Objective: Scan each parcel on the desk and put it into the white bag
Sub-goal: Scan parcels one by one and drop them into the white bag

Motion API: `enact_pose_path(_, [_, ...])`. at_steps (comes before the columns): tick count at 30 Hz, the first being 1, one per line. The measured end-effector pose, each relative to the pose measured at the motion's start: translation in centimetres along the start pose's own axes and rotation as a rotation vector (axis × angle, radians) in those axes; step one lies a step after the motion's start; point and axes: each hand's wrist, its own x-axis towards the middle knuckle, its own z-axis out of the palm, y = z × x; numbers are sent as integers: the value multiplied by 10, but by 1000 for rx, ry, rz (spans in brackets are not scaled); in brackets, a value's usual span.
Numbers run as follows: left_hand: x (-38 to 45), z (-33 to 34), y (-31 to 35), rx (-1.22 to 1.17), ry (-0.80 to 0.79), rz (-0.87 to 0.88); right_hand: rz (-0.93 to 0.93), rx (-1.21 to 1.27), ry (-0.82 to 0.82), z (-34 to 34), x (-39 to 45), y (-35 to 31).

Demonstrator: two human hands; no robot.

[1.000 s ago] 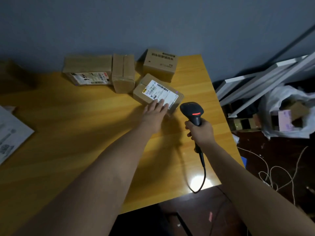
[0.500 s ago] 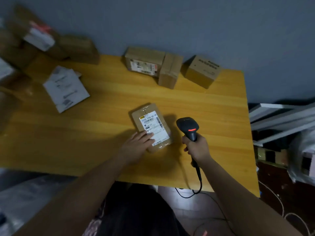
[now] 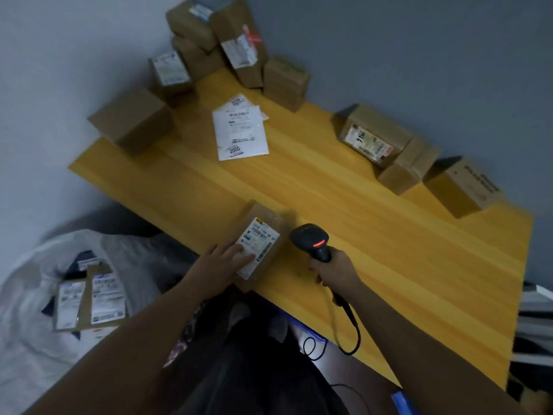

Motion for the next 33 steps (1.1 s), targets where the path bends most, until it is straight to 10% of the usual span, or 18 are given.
enact_pose_path(33, [6,19,-28,-574,216,-301,-9,-300,-121,27,-18,-57])
